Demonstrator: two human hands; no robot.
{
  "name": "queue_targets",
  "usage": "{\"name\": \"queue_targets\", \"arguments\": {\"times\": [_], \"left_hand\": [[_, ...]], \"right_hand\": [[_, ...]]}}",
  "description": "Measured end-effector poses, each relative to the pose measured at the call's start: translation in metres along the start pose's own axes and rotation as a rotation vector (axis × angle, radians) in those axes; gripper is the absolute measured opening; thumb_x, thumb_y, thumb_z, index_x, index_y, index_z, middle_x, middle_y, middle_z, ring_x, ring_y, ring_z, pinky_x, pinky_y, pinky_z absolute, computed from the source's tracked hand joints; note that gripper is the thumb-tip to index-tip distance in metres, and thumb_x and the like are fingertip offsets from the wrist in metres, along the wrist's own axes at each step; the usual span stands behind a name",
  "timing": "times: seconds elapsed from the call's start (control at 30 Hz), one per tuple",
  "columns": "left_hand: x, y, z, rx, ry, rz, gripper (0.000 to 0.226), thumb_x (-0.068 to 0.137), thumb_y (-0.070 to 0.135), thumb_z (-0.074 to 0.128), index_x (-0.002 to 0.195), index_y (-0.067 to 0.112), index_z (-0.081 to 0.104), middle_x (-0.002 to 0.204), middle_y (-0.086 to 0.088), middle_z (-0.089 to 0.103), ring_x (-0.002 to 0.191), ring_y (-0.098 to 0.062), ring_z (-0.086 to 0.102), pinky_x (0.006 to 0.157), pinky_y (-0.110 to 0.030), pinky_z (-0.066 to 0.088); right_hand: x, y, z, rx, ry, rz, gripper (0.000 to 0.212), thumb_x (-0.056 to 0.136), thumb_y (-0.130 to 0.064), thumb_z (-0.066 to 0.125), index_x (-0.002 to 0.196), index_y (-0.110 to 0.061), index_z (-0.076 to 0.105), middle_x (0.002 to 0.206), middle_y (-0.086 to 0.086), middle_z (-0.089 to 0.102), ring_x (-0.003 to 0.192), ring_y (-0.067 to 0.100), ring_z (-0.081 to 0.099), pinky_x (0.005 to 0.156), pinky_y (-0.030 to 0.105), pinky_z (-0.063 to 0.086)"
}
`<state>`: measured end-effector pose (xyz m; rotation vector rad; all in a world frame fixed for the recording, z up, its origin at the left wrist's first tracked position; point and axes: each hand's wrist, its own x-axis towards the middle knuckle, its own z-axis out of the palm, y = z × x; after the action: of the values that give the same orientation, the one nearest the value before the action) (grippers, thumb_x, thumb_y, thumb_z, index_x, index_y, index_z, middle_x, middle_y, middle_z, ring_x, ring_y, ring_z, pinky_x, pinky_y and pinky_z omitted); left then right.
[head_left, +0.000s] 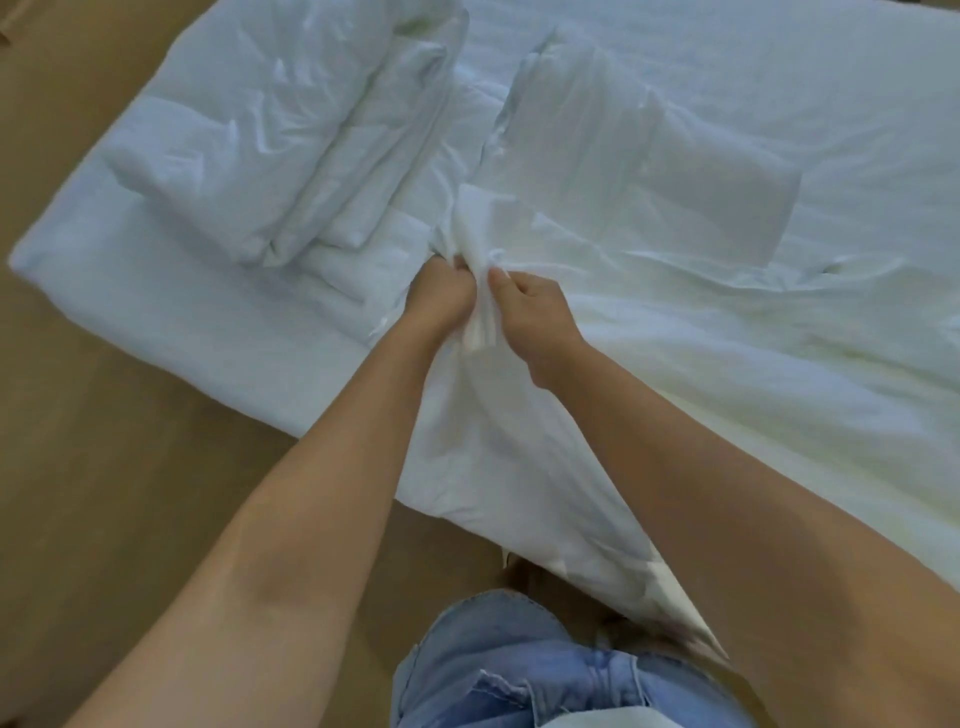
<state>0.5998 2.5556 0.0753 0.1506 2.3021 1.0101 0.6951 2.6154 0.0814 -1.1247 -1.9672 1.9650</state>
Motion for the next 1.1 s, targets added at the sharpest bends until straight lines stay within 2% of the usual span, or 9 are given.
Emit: {"name": "queue_targets", "arguments": {"times": [0.1, 0.2, 0.27, 0.33, 0.5, 0.73, 0.87, 0.93, 1.1], "left_hand": [[-0.024, -0.002, 0.031, 0.105, 0.105, 0.006, 0.056, 0.094, 0.032, 0.044, 0.141, 0.003, 0.032, 0.140, -0.017, 0.040, 0.124, -0.034, 0.044, 0.102, -0.040, 0.038], [-0.069, -0.016, 0.071, 0.286, 0.184, 0.369, 0.070, 0.087, 0.022, 0.056, 0.143, -0.003, 0.023, 0.147, -0.022, 0.026, 0.135, -0.035, 0.025, 0.113, -0.041, 0.022], [-0.097, -0.022, 0.104, 0.386, 0.052, 0.598, 0.074, 0.084, 0.017, 0.059, 0.145, -0.003, 0.022, 0.150, -0.022, 0.020, 0.141, -0.035, 0.014, 0.117, -0.041, 0.011], [-0.113, -0.024, 0.140, 0.513, -0.145, 0.725, 0.070, 0.083, 0.012, 0.058, 0.144, 0.000, 0.027, 0.152, -0.019, 0.021, 0.144, -0.033, 0.009, 0.117, -0.041, 0.006], [-0.151, -0.021, 0.238, 0.823, -0.538, 0.927, 0.059, 0.091, 0.017, 0.049, 0.145, 0.007, 0.028, 0.154, -0.011, 0.023, 0.145, -0.026, 0.008, 0.116, -0.037, -0.002], [-0.201, -0.003, 0.384, 1.044, -0.726, 1.184, 0.058, 0.090, 0.029, 0.051, 0.141, 0.012, 0.030, 0.147, -0.009, 0.029, 0.141, -0.027, 0.016, 0.115, -0.045, 0.004], [-0.204, 0.005, 0.452, 1.145, -0.658, 1.181, 0.053, 0.090, 0.032, 0.053, 0.138, 0.015, 0.038, 0.137, -0.009, 0.042, 0.127, -0.029, 0.037, 0.101, -0.040, 0.028], [-0.200, 0.016, 0.471, 1.070, -0.611, 1.191, 0.037, 0.091, 0.031, 0.052, 0.124, 0.014, 0.053, 0.124, -0.008, 0.054, 0.115, -0.029, 0.048, 0.087, -0.035, 0.036], [-0.178, 0.057, 0.484, 0.710, -0.561, 1.210, 0.040, 0.089, 0.030, 0.062, 0.119, 0.004, 0.061, 0.112, -0.014, 0.060, 0.105, -0.031, 0.055, 0.085, -0.036, 0.041]], "right_hand": [[0.000, 0.021, -0.010, -0.013, 0.077, 0.036, 0.041, 0.100, -0.025, 0.039, 0.063, -0.010, 0.047, 0.061, -0.001, 0.043, 0.057, 0.012, 0.039, 0.057, 0.028, 0.032], [-0.012, 0.053, -0.049, -0.101, 0.167, 0.017, 0.036, 0.099, -0.019, 0.039, 0.075, 0.003, 0.055, 0.076, 0.020, 0.056, 0.069, 0.025, 0.049, 0.066, 0.037, 0.039], [-0.031, 0.082, -0.086, -0.111, 0.280, 0.039, 0.028, 0.097, -0.017, 0.044, 0.092, 0.005, 0.060, 0.094, 0.021, 0.061, 0.081, 0.023, 0.055, 0.075, 0.036, 0.044], [-0.059, 0.113, -0.126, -0.127, 0.414, 0.084, 0.019, 0.096, -0.018, 0.047, 0.102, -0.009, 0.063, 0.101, 0.008, 0.062, 0.091, 0.015, 0.056, 0.078, 0.027, 0.043], [-0.134, 0.185, -0.220, -0.168, 0.698, 0.284, 0.030, 0.096, -0.015, 0.047, 0.123, -0.009, 0.057, 0.119, 0.003, 0.055, 0.104, 0.011, 0.050, 0.087, 0.020, 0.036], [-0.209, 0.267, -0.330, -0.109, 0.890, 0.520, 0.033, 0.094, -0.016, 0.046, 0.126, -0.010, 0.055, 0.130, 0.008, 0.047, 0.120, 0.024, 0.046, 0.099, 0.029, 0.037], [-0.202, 0.284, -0.376, -0.224, 0.862, 0.431, 0.032, 0.091, -0.009, 0.050, 0.122, -0.005, 0.057, 0.128, 0.014, 0.048, 0.119, 0.028, 0.044, 0.100, 0.025, 0.032], [-0.187, 0.289, -0.394, -0.283, 0.837, 0.377, 0.031, 0.090, -0.007, 0.052, 0.120, -0.002, 0.057, 0.126, 0.018, 0.047, 0.119, 0.032, 0.042, 0.099, 0.028, 0.031], [-0.125, 0.285, -0.432, -0.199, 0.778, 0.271, 0.034, 0.091, -0.014, 0.053, 0.124, -0.003, 0.053, 0.130, 0.016, 0.045, 0.121, 0.030, 0.041, 0.095, 0.026, 0.031]]}}
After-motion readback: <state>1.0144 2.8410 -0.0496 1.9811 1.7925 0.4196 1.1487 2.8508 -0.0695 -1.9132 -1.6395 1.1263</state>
